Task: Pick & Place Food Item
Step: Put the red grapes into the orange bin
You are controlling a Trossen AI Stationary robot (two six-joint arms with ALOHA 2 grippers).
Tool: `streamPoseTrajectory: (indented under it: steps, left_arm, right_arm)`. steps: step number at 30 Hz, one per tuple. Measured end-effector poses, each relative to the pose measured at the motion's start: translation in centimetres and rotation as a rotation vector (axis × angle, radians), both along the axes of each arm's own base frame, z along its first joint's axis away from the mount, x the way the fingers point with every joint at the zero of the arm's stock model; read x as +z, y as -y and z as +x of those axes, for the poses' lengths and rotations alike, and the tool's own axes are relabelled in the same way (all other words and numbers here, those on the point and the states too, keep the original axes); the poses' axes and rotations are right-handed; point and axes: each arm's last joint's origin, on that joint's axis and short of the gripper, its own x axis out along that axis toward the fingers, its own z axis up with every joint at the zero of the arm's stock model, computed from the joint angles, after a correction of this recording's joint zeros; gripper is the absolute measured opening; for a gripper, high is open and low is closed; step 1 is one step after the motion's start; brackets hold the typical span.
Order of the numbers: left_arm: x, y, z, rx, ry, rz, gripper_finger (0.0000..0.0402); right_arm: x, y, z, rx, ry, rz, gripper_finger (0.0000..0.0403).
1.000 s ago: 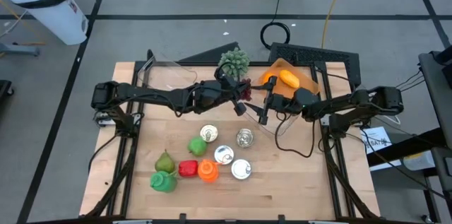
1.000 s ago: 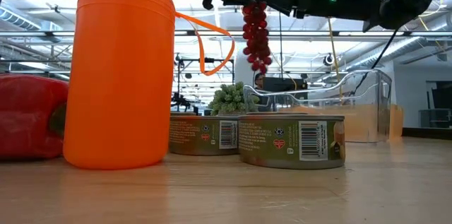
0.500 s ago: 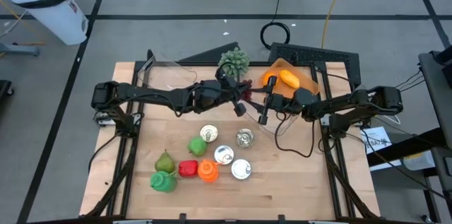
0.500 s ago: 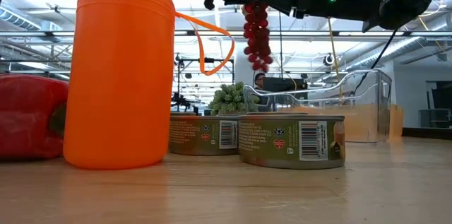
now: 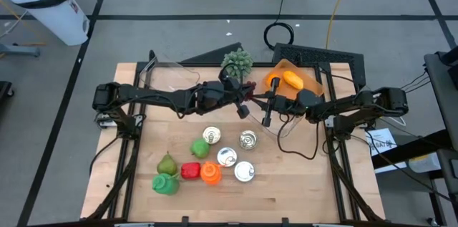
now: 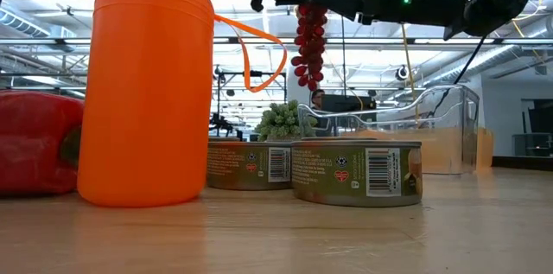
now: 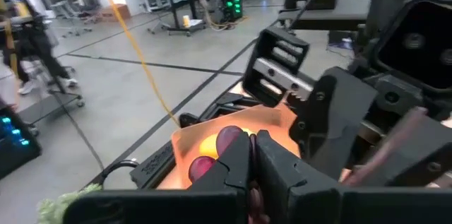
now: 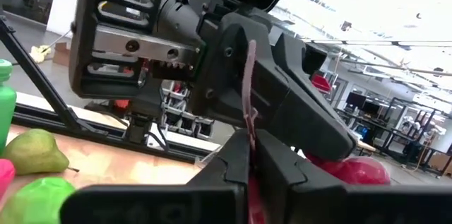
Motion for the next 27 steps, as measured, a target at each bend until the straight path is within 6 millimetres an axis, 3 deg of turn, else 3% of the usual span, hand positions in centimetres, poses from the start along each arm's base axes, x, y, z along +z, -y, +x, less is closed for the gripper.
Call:
streamPoseTrajectory:
  steps: [4, 12, 16, 21, 27]
  left_arm:
    - [-0.1, 0.1, 0.0, -0.023, -0.008, -0.017, 0.0031]
    - [2.3, 0.9, -2.0, 0.028, -0.019, 0.033, 0.0189]
    - [3.1, 1.4, -3.5, 0.015, -0.089, 0.042, 0.0244]
    - [3.2, 1.5, -4.2, 0.013, -0.113, 0.035, 0.0279]
    - [3.0, 0.8, -4.2, 0.033, -0.123, 0.031, 0.0293]
  right_arm:
    - [-0.1, 0.0, 0.0, 0.0, -0.014, 0.005, 0.0002]
    - [-0.4, 0.0, 0.0, 0.007, -0.053, 0.044, 0.0001]
    - [-0.1, 0.2, -0.6, 0.0, -0.093, 0.062, 0.0001]
    - [1.0, 0.8, -2.1, -0.017, -0.128, 0.112, 0.0001]
    - [2.1, 0.9, -3.8, -0.051, -0.151, 0.104, 0.0]
